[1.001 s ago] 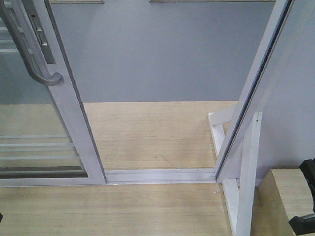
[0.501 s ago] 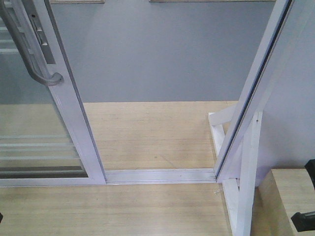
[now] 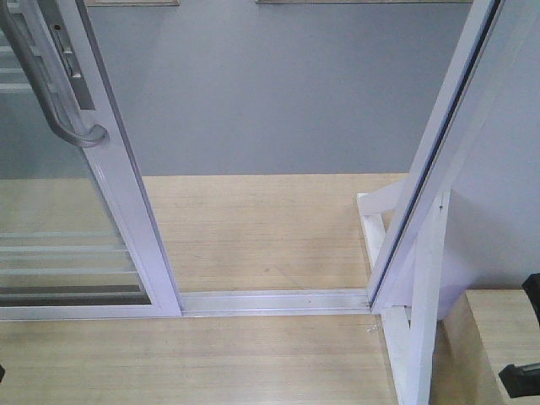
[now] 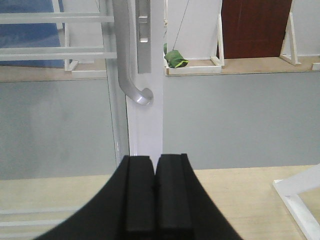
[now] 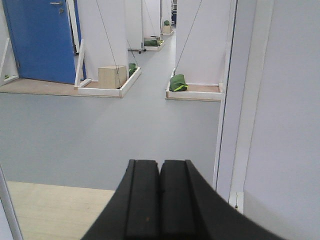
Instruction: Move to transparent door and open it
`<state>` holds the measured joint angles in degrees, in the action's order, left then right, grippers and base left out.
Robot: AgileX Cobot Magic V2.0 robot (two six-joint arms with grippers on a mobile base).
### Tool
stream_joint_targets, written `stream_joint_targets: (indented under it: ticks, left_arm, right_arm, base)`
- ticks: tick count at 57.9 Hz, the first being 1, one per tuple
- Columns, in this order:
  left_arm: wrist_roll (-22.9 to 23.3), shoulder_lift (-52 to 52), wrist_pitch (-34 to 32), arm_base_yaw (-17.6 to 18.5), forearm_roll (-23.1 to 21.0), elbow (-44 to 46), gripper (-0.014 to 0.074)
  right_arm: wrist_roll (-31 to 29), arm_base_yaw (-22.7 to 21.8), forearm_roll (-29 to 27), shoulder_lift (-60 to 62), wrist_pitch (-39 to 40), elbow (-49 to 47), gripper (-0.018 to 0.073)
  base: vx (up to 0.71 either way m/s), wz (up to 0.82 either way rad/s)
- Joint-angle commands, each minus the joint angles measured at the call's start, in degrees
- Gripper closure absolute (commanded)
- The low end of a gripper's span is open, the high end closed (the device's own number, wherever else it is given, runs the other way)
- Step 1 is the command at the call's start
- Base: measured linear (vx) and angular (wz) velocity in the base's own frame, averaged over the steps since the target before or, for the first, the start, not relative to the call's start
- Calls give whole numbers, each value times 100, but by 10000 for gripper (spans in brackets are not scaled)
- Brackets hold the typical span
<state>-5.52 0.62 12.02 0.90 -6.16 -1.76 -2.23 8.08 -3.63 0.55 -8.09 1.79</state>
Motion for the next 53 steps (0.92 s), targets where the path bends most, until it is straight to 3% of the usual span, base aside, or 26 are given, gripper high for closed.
stream_joint_targets:
  ticks: [1,53]
  left_arm:
    - [32,86,-512,17,-20,-49,603]
    - [32,86,-512,17,-20,-49,603]
  right_arm:
    - [-7,-25,44,90,427,16,564]
    - [-7,-25,44,90,427,16,564]
  base:
    - [0,0]
    - [0,0]
